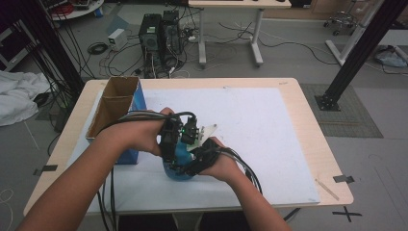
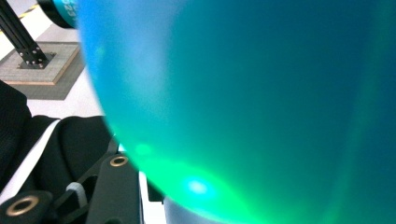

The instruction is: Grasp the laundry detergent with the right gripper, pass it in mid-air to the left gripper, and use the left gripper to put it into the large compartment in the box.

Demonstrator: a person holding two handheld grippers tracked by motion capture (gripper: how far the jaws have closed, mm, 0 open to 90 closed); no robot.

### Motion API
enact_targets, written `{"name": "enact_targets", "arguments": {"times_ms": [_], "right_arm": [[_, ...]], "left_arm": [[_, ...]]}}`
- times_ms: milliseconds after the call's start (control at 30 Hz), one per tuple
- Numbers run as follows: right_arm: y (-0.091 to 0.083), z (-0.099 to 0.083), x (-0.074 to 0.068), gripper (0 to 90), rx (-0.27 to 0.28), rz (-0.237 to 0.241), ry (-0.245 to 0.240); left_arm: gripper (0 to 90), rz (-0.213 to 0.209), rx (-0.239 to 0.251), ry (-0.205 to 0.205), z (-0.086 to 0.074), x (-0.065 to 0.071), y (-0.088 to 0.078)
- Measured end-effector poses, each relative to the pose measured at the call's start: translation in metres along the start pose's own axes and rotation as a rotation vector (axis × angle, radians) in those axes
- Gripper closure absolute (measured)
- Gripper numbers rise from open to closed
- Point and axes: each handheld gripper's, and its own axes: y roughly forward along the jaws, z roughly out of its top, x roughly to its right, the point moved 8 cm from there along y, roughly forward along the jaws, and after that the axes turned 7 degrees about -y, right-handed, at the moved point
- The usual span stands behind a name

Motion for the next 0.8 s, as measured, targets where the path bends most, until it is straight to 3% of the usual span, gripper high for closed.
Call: {"name": "enact_targets", "arguments": {"times_ms": [233,333,500,800], "right_arm": [[-0.006,0.003,-0.001,43.6,-0.002,-0.015,-0.017],[-0.008,0.003,-0.002,41.7,-0.007,-0.014,-0.019],[-0.017,0.002,0.001,33.9,-0.027,-0.074,-0.048],[-0.04,-0.004,0.009,23.0,-0.042,-0.112,0.024]], "left_arm": [[38.5,0.004,0.007,0.009,0.004,0.001,-0.005],[38.6,-0.003,0.01,-0.007,0.004,0.001,-0.007],[38.5,-0.003,0.005,-0.027,0.0,-0.002,-0.014],[38.5,0.002,-0.004,-0.078,-0.012,-0.008,-0.025]]}}
